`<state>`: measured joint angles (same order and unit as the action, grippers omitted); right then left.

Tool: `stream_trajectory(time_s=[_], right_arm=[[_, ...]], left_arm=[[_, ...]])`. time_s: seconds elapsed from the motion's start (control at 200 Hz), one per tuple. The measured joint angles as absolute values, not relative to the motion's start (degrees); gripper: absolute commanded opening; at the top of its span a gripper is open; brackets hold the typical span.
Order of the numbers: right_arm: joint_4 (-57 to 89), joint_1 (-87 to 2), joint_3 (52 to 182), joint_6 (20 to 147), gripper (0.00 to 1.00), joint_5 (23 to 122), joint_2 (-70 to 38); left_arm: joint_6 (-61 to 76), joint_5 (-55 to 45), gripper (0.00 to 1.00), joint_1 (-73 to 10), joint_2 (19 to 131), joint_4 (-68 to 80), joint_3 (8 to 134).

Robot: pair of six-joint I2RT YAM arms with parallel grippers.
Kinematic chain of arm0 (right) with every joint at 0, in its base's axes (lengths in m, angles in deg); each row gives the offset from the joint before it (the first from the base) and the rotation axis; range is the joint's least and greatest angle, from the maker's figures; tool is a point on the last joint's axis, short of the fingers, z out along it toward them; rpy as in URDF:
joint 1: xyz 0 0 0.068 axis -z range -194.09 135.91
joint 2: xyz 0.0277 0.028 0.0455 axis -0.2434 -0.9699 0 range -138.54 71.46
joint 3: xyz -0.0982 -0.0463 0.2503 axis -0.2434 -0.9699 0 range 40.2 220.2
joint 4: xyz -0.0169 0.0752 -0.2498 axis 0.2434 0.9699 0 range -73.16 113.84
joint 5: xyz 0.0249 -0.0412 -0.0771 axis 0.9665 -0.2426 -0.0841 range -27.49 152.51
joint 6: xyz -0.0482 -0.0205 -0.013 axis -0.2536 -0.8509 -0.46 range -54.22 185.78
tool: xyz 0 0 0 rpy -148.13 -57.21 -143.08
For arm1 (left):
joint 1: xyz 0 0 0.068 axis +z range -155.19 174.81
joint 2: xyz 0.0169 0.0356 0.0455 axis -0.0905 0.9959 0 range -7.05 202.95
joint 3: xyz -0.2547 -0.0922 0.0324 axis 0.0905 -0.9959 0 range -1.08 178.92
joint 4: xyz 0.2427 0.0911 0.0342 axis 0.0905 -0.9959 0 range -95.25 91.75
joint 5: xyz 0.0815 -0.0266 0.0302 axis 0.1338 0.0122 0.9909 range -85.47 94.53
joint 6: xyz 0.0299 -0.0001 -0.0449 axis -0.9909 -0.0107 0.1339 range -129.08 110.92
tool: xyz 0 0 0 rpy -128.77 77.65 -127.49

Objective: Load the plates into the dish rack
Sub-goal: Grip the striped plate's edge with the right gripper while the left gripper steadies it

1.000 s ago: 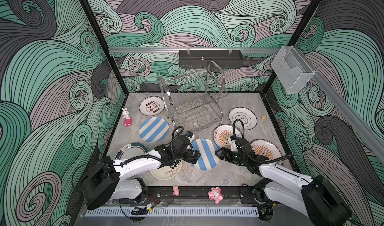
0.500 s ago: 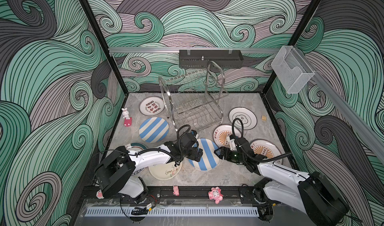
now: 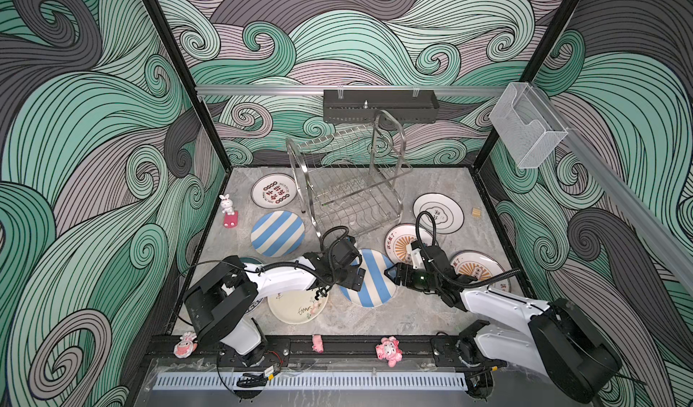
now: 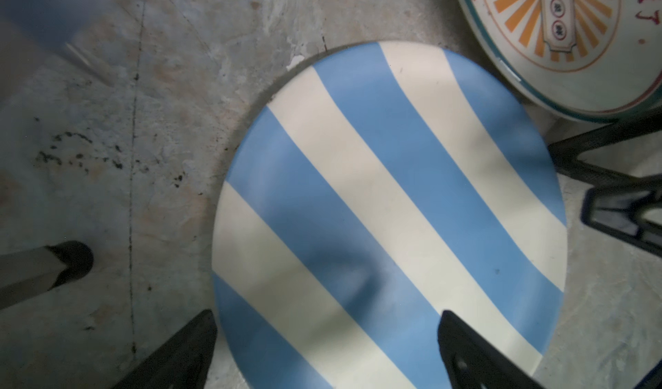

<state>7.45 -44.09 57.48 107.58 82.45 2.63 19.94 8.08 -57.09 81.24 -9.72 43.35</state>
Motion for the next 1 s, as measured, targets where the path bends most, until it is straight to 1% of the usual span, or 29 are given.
stream_trajectory(time_s=[0.41,0.811,1.001], right_arm=[[5.46,-44.07,58.18,107.73,0.65,83.92,-0.30],[3.25,-42.58,54.48,108.71,0.47,85.84,1.86],[0.67,-41.75,52.56,109.96,0.43,88.35,2.28]], left_arm=[[19.98,7.40,0.98,-57.09,84.23,-11.10,45.31],[19.98,5.07,0.98,-57.09,84.25,-9.83,44.53],[19.98,4.69,0.99,-57.09,84.25,-9.78,44.53]])
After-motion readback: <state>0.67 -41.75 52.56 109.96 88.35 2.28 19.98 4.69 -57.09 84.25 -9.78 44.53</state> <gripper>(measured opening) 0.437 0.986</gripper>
